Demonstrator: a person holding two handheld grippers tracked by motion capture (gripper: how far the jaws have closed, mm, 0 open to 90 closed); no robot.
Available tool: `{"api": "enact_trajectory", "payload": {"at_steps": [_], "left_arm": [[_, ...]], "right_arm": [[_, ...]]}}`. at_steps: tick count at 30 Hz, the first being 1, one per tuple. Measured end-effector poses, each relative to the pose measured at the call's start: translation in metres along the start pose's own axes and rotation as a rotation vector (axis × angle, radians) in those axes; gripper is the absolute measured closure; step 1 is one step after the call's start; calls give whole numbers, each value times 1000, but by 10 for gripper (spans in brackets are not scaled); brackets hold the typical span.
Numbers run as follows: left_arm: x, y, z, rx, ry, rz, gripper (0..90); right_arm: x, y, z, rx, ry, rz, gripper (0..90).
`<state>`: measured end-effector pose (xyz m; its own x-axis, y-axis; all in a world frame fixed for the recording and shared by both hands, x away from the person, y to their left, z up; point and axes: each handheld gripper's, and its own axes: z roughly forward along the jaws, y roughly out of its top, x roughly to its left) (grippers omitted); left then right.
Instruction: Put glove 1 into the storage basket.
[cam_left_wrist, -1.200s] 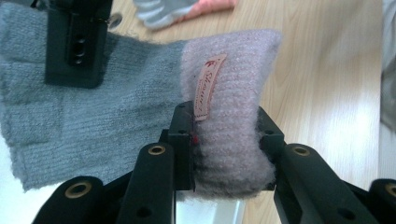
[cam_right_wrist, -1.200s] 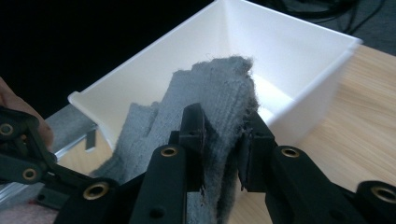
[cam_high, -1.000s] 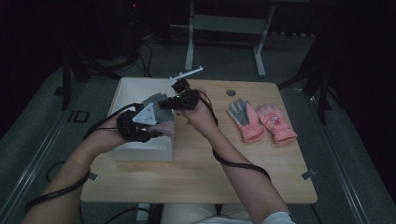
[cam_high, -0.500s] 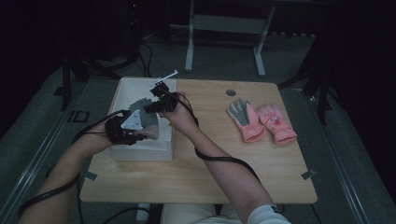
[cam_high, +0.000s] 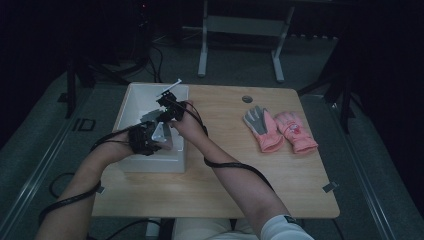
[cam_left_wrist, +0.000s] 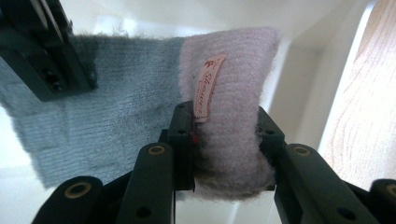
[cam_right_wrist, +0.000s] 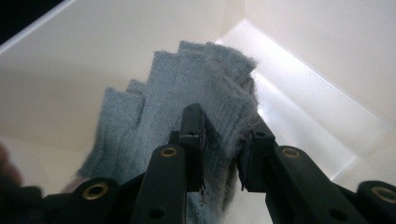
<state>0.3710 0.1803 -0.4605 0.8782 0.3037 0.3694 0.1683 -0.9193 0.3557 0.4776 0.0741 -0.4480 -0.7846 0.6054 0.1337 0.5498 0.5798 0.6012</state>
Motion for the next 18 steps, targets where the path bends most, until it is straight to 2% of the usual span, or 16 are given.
{"api": "enact_trajectory", "payload": {"at_steps": [1,4,7,12,14,16,17,18], "left_arm": [[1,1,1,3,-4,-1,673],[4,6,7,20,-8,3,673],[5,12,17,50,1,16,672],[12,11,25,20,-50,-19,672],[12,10,28,19,-53,-24,672],[13,9,33,29,-81,-32,670],[13,9,33,29,-81,-32,665],[12,9,39,60,-105,-20,665]], "right_arm": [[-1,1,1,10,-5,10,742],[-1,3,2,18,-31,0,739],[-4,4,2,24,-32,19,710],[-3,6,2,48,-68,-17,700],[-1,7,5,67,-96,-43,700],[0,8,8,84,-113,-48,678],[0,8,8,84,-113,-48,678],[1,9,8,82,-121,-54,651]]}}
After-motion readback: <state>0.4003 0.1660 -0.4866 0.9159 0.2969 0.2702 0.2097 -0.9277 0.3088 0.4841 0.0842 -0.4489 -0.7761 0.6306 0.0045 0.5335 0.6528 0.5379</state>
